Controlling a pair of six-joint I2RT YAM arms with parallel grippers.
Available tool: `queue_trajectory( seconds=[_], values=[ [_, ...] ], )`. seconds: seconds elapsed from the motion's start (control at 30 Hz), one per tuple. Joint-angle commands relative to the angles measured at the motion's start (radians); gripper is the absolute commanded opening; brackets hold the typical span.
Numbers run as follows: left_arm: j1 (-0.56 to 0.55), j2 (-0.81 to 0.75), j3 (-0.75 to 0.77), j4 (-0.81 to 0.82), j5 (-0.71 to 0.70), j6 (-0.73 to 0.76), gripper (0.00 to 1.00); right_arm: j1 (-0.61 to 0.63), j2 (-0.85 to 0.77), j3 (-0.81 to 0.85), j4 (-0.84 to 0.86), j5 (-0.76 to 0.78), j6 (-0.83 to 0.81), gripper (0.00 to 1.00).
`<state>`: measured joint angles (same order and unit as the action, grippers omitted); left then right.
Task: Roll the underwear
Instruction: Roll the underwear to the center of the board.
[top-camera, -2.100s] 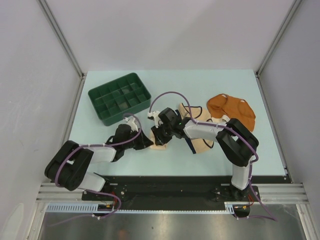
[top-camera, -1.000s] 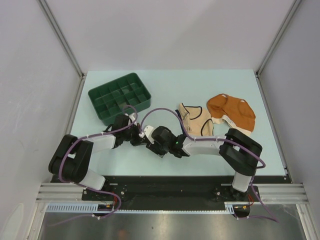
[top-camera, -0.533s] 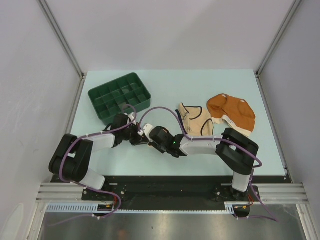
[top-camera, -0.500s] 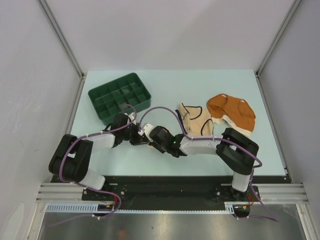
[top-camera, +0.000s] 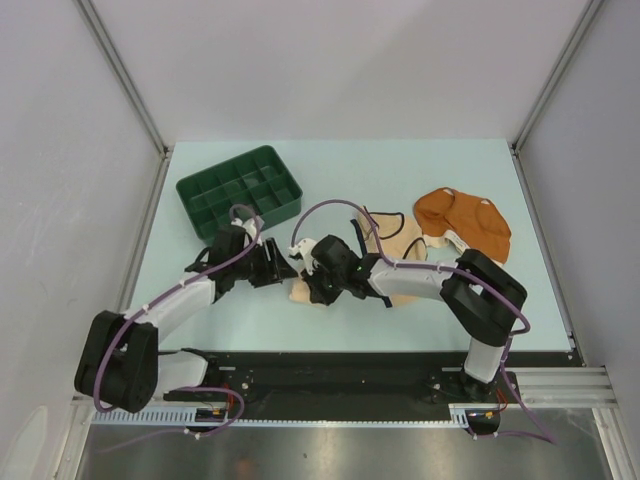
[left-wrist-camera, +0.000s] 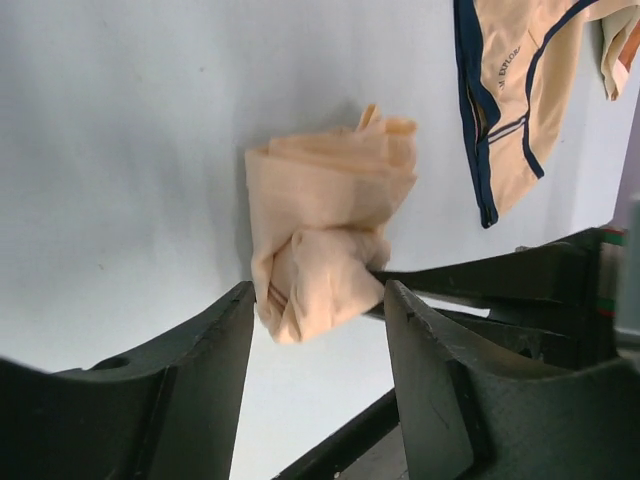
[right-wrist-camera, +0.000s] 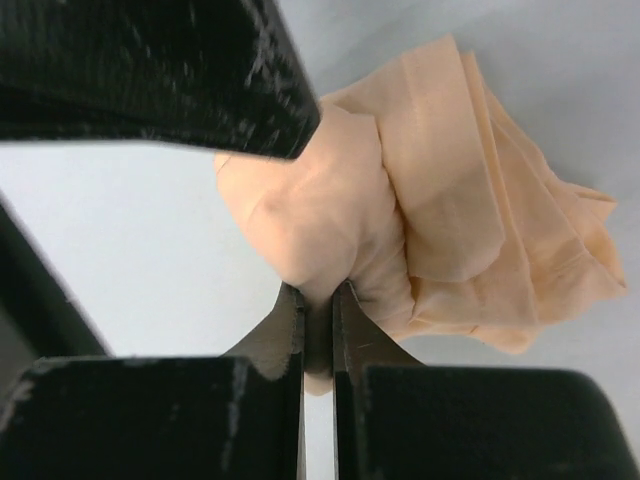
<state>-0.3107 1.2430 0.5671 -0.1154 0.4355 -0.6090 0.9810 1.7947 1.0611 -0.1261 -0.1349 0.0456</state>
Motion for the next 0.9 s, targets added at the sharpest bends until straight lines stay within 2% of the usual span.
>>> queue_trajectory(
  seconds=[0.0, 0.23, 0.63, 0.87],
  values=[
    [0.005, -0.082, -0.006, -0.023, -0.041, 0.048, 0.59, -0.016, 0.034, 0.0, -0.17, -0.317, 0.115, 0.0],
    [-0.022, -0.119, -0.052, -0.001, -0.05, 0.049, 0.6, -0.133, 0.086, 0.056, -0.162, -0.451, 0.161, 0.0],
    [-0.091, -0.093, -0.131, 0.147, -0.023, 0.028, 0.61, -0.269, 0.209, 0.119, -0.161, -0.503, 0.188, 0.0],
    [-0.122, -0.013, -0.127, 0.223, 0.016, 0.034, 0.6, -0.304, 0.262, 0.131, -0.144, -0.516, 0.186, 0.0]
  ],
)
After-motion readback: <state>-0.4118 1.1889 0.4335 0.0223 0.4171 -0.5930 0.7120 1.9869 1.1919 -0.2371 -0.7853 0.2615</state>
